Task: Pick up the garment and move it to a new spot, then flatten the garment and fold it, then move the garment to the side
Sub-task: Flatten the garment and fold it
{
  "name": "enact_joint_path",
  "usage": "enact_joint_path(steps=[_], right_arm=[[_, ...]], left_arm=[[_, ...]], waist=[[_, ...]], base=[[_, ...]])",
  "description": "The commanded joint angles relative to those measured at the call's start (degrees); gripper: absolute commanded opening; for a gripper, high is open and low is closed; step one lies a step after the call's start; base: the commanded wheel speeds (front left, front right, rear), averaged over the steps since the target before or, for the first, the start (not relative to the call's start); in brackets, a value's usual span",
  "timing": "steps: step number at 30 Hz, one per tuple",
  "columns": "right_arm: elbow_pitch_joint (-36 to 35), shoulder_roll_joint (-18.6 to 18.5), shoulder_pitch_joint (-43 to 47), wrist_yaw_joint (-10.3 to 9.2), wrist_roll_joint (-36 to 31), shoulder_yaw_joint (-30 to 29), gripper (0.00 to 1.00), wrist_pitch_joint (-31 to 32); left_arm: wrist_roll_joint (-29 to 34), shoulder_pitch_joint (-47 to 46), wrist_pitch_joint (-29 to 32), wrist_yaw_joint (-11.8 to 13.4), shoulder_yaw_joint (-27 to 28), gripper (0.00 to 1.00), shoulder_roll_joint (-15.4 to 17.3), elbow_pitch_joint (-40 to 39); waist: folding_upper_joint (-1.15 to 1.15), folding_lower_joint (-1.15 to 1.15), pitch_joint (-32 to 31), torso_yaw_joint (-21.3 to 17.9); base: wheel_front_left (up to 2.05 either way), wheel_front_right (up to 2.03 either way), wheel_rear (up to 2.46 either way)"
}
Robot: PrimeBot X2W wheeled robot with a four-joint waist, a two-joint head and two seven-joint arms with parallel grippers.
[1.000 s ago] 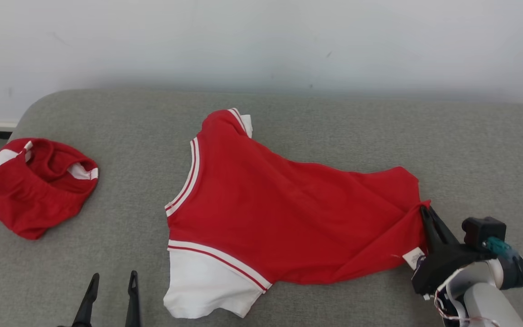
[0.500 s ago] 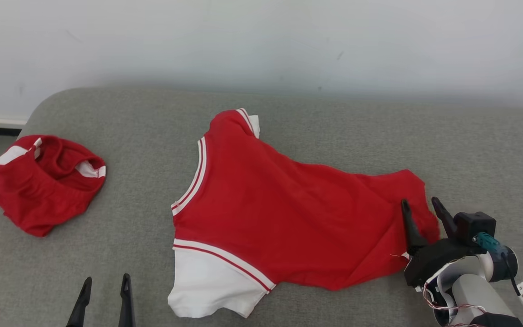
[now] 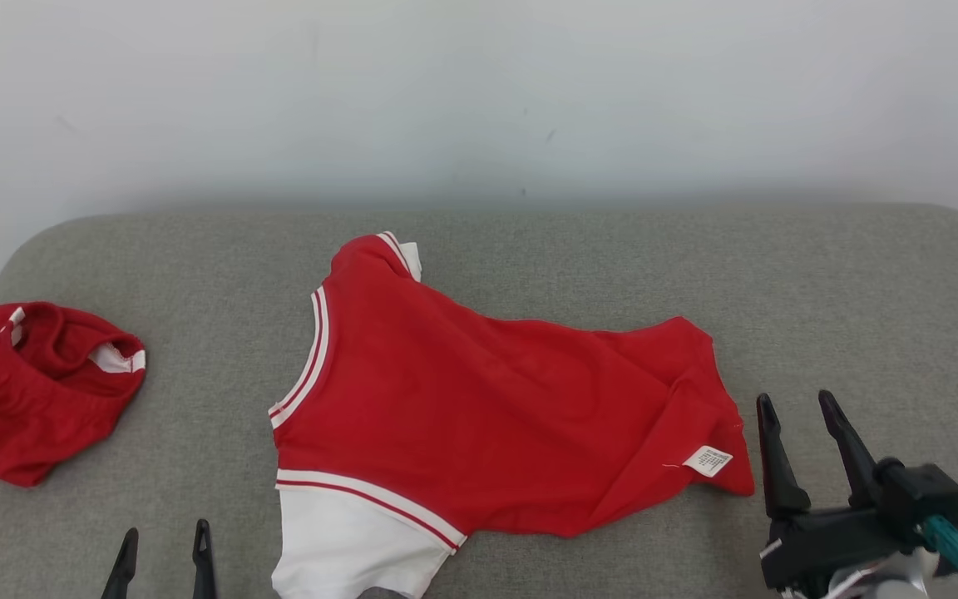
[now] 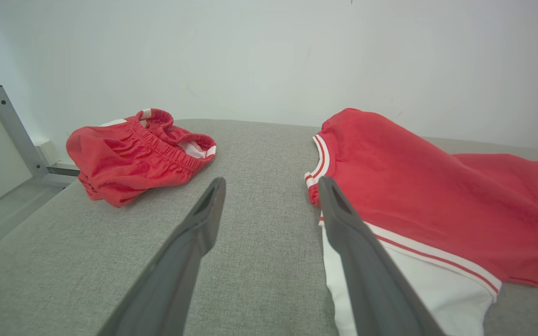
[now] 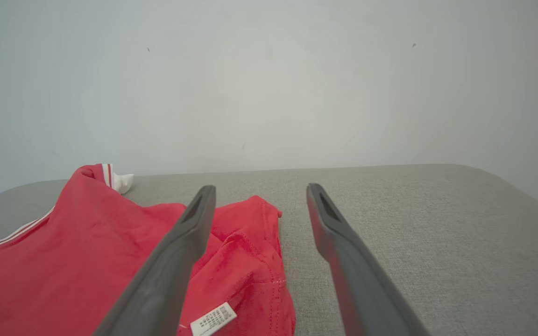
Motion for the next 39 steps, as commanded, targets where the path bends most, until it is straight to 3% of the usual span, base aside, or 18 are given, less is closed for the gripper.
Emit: enact_joint_path(steps=[1, 12, 23, 32, 39], right_arm=[[-2.59, 0.67, 2.89, -0.13, 0.0, -0.69, 1.0, -0.01], [-10.57, 3.91, 12.19, -0.13, -1.45, -2.77, 1.0, -0.02], [-10.32, 5.22, 13.8, -0.13, -2.3, -2.91, 1.0, -0.02], [-6.9, 2.77, 8.77, -0.13, -3.55, -0.46, 1.0, -0.03], [3.29, -0.2, 0.98, -0.13, -3.33, 0.1, 1.0, -0.02]], left_arm=[[0.37, 0.92, -0.19, 0.06, 0.23, 1.0, -0.06, -0.36], [0.98, 2.21, -0.19, 0.06, 0.7, 1.0, 0.02, -0.9], [1.39, 3.2, -0.19, 0.06, -0.52, 1.0, 0.89, -0.21], [-1.24, 1.54, -0.19, 0.05, -3.36, 1.0, 1.55, 1.71], [-4.78, -1.46, -0.19, 0.05, -10.24, 1.0, 3.42, 8.08]], waist=[[0.0, 0.0, -0.67, -0.7], [0.0, 0.0, -1.62, -1.18], [0.0, 0.0, -1.7, -0.81], [0.0, 0.0, -0.51, -1.37], [0.0, 0.0, 1.89, -1.86]], base=[[0.0, 0.0, 0.0], [0.0, 0.0, 0.0], [0.0, 0.0, 0.0], [0.0, 0.0, 0.0], [0.0, 0.0, 0.0]])
